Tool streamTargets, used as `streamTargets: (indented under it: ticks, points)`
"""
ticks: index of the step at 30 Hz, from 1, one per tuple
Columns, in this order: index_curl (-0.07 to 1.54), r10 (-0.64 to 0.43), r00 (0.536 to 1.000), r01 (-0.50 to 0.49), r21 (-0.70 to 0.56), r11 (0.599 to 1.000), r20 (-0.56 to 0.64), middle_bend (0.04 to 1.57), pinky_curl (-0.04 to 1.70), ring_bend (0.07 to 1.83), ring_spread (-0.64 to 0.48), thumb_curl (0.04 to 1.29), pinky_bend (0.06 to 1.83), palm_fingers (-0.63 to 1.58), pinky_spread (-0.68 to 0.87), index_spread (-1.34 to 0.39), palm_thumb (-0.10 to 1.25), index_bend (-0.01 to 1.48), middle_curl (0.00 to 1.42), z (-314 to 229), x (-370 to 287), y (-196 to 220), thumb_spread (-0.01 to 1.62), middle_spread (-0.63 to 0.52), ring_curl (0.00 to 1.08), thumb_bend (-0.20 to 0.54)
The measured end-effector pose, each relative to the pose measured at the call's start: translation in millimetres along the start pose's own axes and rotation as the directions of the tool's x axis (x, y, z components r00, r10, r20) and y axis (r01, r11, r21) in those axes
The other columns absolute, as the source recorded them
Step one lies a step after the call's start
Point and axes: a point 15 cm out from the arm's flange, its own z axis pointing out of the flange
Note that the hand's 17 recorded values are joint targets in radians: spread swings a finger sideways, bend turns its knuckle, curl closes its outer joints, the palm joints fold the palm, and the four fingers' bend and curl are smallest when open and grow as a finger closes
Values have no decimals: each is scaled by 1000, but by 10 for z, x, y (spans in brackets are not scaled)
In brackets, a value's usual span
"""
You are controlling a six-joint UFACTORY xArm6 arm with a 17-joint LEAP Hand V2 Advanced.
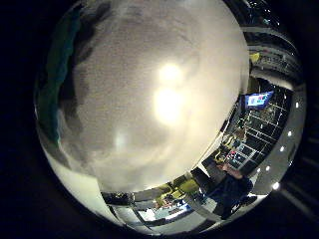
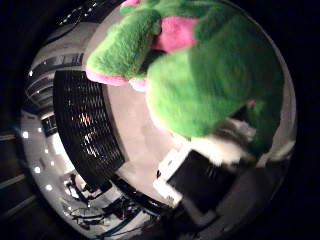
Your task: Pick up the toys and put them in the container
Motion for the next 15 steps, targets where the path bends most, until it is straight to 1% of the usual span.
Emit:
streamTargets:
  ticks: [1, 2, 3, 4, 5, 6, 9, 15]
  points:
    - [333, 1, 1000, -1, 1, 1000, 0, 522, 326, 794, -250, 339, 667, 1056, -273, -390, 768, 269, 426, 2, 7, 0, 985, -224, 356, 8]
    - [377, 4, 1000, -4, 5, 1000, -2, 576, 357, 854, -283, 344, 702, 1135, -350, -417, 807, 318, 460, -4, 38, -4, 985, -255, 398, 4]
    - [383, 5, 1000, -5, 10, 1000, -5, 586, 365, 863, -288, 345, 717, 1133, -368, -423, 819, 322, 468, -29, 68, -7, 986, -263, 406, 4]
    - [407, 8, 1000, -8, 17, 1000, -5, 641, 383, 894, -297, 350, 755, 1223, -390, -431, 859, 361, 492, -80, 94, -8, 993, -268, 423, 16]
    - [425, 11, 1000, -11, 33, 999, -7, 666, 395, 914, -305, 350, 777, 1199, -412, -439, 869, 382, 507, -181, 130, -19, 994, -275, 435, 9]
    - [467, 17, 1000, -16, 51, 999, -10, 748, 422, 946, -314, 353, 820, 1234, -445, -448, 907, 451, 544, -295, 180, -25, 1000, -275, 458, 8]
    - [548, 54, 998, -53, 98, 994, -14, 856, 483, 1013, -327, 354, 913, 1160, -480, -459, 953, 527, 600, -666, 438, 42, 1011, -271, 502, -9]
    - [634, 75, 997, -72, 110, 991, -15, 924, 548, 1059, -315, 350, 981, 1113, -488, -459, 977, 576, 640, -1109, 574, 526, 1022, -262, 543, -16]
